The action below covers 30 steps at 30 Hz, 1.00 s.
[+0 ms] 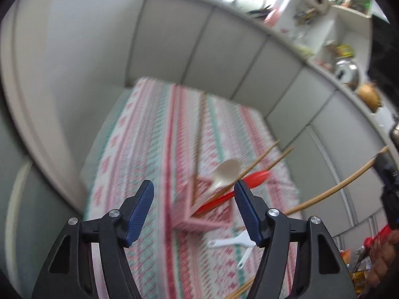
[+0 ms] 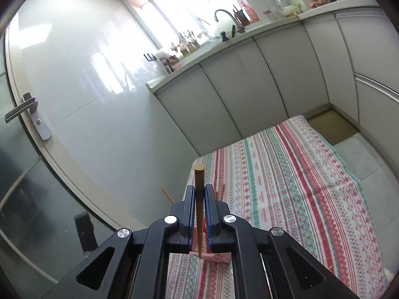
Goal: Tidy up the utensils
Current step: 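Lower both items into the pink holder and open both tools, then move both tools back toward the remaining chopsticks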
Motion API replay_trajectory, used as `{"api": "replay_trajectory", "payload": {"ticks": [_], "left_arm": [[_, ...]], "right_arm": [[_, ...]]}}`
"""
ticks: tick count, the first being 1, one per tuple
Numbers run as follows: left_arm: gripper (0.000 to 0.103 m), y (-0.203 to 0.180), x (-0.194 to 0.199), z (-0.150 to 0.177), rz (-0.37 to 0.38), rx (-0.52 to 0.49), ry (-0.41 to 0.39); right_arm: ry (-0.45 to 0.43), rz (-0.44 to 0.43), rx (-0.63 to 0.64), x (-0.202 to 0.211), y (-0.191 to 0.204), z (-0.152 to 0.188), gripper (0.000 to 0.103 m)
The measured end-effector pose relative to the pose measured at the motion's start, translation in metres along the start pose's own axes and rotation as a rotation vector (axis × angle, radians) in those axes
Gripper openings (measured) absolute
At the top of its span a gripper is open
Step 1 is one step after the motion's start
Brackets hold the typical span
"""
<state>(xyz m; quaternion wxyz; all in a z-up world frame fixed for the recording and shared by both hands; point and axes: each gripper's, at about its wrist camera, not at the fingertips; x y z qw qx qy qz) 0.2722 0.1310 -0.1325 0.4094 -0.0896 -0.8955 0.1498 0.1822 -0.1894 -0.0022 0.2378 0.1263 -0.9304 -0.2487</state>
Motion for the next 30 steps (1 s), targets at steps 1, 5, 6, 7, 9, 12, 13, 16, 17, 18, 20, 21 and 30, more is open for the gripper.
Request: {"api": "replay_trajectory", "payload": {"ticks": [1, 5, 6, 7, 9, 12, 13, 16, 17, 18, 20, 21, 30], "left_arm": [[0.070, 0.007, -0.002, 0.003, -0.031, 0.022, 0.037], [0.070, 0.030, -0.010, 0.017, -0.152, 0.058, 0.159], [0.070, 0.032, -0.012, 0.020, -0.168, 0.051, 0.173], [0.070, 0.034, -0.013, 0.022, -0.179, 0.043, 0.185], [0.070, 0.036, -0.013, 0.025, -0.176, 0.034, 0.193], [0.070, 0.036, -0.012, 0.027, -0.173, 0.018, 0.199], [0.070, 0.037, -0.012, 0.028, -0.179, 0.011, 0.198], [0.070, 0.031, -0.017, 0.026, -0.205, -0.011, 0.203], [0.070, 0.028, -0.018, 0.025, -0.209, -0.015, 0.205], [0.070, 0.028, -0.019, 0.025, -0.209, -0.018, 0.207], [0.070, 0.026, -0.021, 0.025, -0.202, -0.021, 0.210], [0.070, 0.025, -0.021, 0.025, -0.201, -0.027, 0.211], [0.070, 0.010, -0.014, 0.025, -0.202, -0.077, 0.206]], "right_arm": [[-0.010, 0.000, 0.010, -0.002, 0.004, 0.000, 0.007], [-0.035, 0.002, 0.057, -0.018, 0.023, 0.004, 0.007], [-0.039, 0.010, 0.075, -0.024, 0.027, 0.007, 0.007], [-0.044, 0.021, 0.096, -0.029, 0.032, 0.010, 0.007], [-0.052, 0.043, 0.140, -0.040, 0.039, 0.016, 0.007], [-0.055, 0.060, 0.196, -0.057, 0.047, 0.027, 0.007], [-0.049, 0.059, 0.209, -0.063, 0.050, 0.031, 0.007], [-0.024, 0.074, 0.245, -0.079, 0.055, 0.042, 0.007], [-0.015, 0.077, 0.254, -0.084, 0.056, 0.045, 0.007], [-0.005, 0.087, 0.267, -0.088, 0.058, 0.049, 0.007], [0.013, 0.084, 0.279, -0.095, 0.058, 0.053, 0.008], [0.024, 0.076, 0.283, -0.098, 0.058, 0.055, 0.008], [0.059, 0.022, 0.271, -0.074, 0.058, 0.047, 0.045]]}}
Point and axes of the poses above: each gripper's, at about its wrist camera, not at the fingertips, and x roughly against the way its jaws point, y to its left, z to its underside, and after that the axes turned 2 degrees about -y, right-handed
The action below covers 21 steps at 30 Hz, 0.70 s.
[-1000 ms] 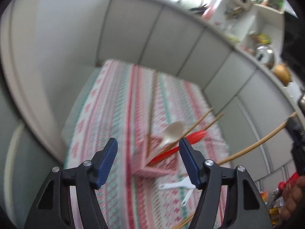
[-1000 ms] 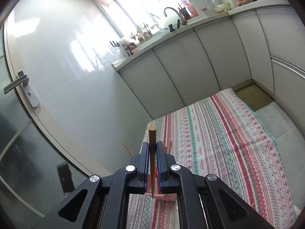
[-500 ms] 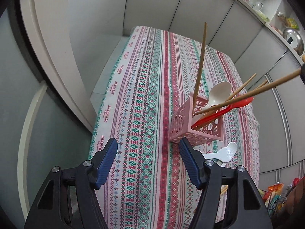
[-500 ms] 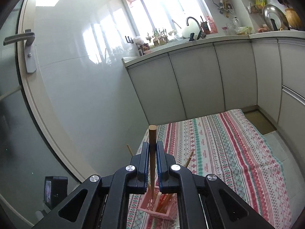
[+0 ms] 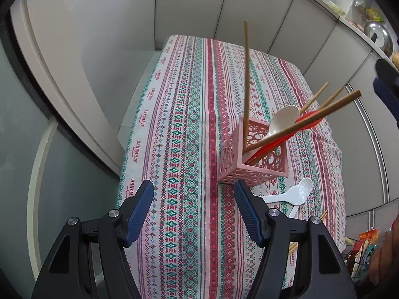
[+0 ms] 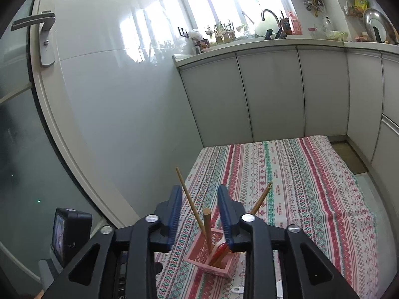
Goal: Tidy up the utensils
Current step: 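Move both tools back toward the remaining chopsticks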
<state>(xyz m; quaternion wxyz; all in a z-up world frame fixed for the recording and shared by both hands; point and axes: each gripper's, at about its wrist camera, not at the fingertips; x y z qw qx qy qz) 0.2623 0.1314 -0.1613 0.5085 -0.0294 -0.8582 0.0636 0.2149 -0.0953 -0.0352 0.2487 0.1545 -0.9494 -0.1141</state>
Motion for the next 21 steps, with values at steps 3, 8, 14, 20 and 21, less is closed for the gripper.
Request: {"api": "replay_trajectory", "payload": {"ticks": [3, 8, 14, 20, 21], "left_arm": [[0.070, -0.004, 0.004, 0.004, -0.006, -0.025, -0.001], [0.072, -0.012, 0.005, 0.013, 0.007, -0.062, 0.027], [0.077, -0.031, -0.001, 0.031, 0.020, -0.144, 0.072], [0.077, -0.053, -0.007, 0.048, 0.019, -0.215, 0.115], [0.077, -0.056, -0.009, 0.050, 0.016, -0.225, 0.120]], "right_arm": [[0.026, 0.015, -0.018, 0.017, -0.011, -0.004, 0.045], [0.087, 0.072, -0.057, 0.044, -0.045, -0.001, 0.055], [0.206, 0.181, -0.077, 0.055, -0.087, 0.016, 0.067], [0.428, 0.253, -0.160, 0.043, -0.133, 0.053, 0.069], [0.461, 0.263, -0.175, 0.041, -0.140, 0.060, 0.069]]}}
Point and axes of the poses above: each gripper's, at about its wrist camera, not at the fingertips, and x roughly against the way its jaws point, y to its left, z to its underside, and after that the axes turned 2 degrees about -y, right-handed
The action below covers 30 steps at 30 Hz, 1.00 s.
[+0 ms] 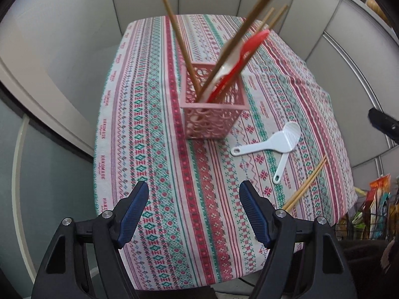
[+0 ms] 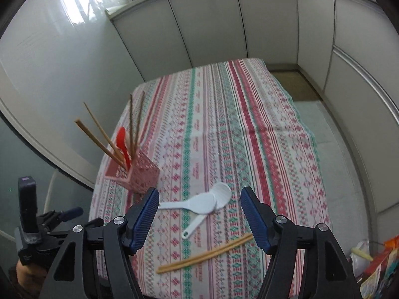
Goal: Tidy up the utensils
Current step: 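Move both tools back toward the remaining chopsticks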
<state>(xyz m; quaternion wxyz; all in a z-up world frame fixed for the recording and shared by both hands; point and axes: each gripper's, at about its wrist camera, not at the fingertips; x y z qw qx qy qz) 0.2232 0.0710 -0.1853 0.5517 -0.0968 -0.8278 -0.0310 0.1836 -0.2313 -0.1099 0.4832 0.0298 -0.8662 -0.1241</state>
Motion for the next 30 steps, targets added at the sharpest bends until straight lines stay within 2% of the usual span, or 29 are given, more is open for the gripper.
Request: {"api": "replay_trajectory", "payload": {"ticks": [6, 13, 17, 19, 21, 24, 30], "left_arm": [[0.077, -0.024, -0.013, 0.008, -0.010, -0.076, 0.033], [0.077, -0.066, -0.042, 0.022, -0.005, -0.233, 0.103], [0.077, -0.080, -0.051, 0.021, -0.003, -0.261, 0.117], [0.077, -0.084, -0.055, 0.019, -0.001, -0.261, 0.122], [0.077, -0.088, -0.057, 0.017, 0.003, -0.261, 0.124], [0.077, -0.091, -0.060, 0.014, 0.011, -0.261, 0.127], [0.077, -0.095, -0.066, 0.010, 0.023, -0.261, 0.134]], "right_arm": [[0.133, 0.047, -0.084, -0.024, -0.044, 0.022, 0.069], [0.239, 0.086, -0.126, -0.045, -0.079, 0.043, 0.069], [0.307, 0.096, -0.166, -0.064, -0.096, 0.053, 0.069], [0.339, 0.093, -0.199, -0.074, -0.106, 0.057, 0.062], [0.370, 0.089, -0.232, -0.086, -0.114, 0.060, 0.042], [0.399, 0.083, -0.264, -0.101, -0.118, 0.062, 0.030], [0.403, 0.057, -0.289, -0.116, -0.108, 0.057, 0.025]]}}
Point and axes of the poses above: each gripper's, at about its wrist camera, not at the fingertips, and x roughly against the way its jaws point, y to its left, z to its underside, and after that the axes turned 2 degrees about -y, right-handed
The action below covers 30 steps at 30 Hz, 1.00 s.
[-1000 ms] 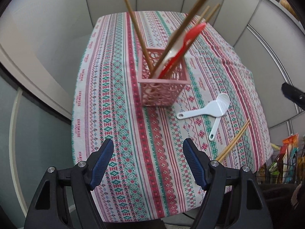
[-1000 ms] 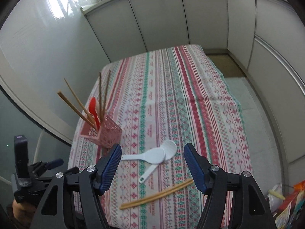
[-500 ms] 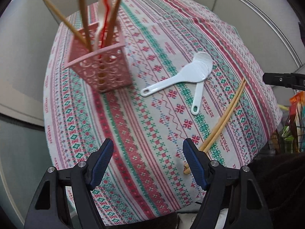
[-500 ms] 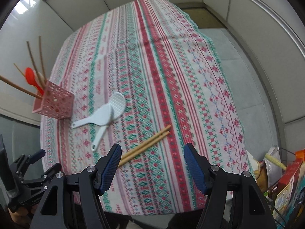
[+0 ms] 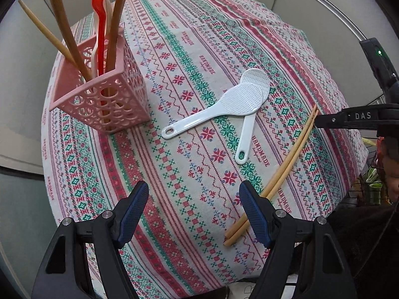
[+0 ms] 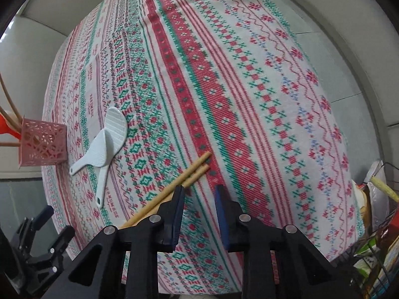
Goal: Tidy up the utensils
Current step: 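Move both tools back toward the remaining chopsticks, then grasp a wooden chopstick with the left tool while the right tool grasps another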
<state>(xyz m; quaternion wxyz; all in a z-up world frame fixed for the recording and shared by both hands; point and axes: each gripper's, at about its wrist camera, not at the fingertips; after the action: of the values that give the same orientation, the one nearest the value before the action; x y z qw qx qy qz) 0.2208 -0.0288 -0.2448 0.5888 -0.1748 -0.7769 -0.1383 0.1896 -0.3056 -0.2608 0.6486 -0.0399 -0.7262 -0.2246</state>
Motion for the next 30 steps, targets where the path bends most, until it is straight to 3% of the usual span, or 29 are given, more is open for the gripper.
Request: {"api": "replay_trajectory", "payload": {"ticks": [7, 17, 20, 26, 30], "left_arm": [[0.077, 0.002, 0.000, 0.001, 0.004, 0.001, 0.000], [0.077, 0.006, 0.001, 0.002, 0.002, 0.006, 0.000], [0.077, 0.003, 0.000, 0.001, 0.003, -0.001, 0.001], [0.077, -0.003, -0.002, -0.002, 0.006, -0.010, 0.005], [0.077, -0.009, -0.003, -0.003, 0.001, -0.022, 0.003]], "right_arm": [[0.007, 0.092, 0.021, -0.006, 0.017, 0.000, 0.023], [-0.002, 0.129, -0.007, -0.011, 0.032, -0.005, 0.022], [0.033, 0.067, -0.046, -0.015, 0.035, -0.009, 0.020], [0.035, 0.032, -0.125, -0.014, 0.025, -0.014, 0.011], [0.037, 0.038, -0.169, -0.015, 0.024, -0.020, 0.010]]}}
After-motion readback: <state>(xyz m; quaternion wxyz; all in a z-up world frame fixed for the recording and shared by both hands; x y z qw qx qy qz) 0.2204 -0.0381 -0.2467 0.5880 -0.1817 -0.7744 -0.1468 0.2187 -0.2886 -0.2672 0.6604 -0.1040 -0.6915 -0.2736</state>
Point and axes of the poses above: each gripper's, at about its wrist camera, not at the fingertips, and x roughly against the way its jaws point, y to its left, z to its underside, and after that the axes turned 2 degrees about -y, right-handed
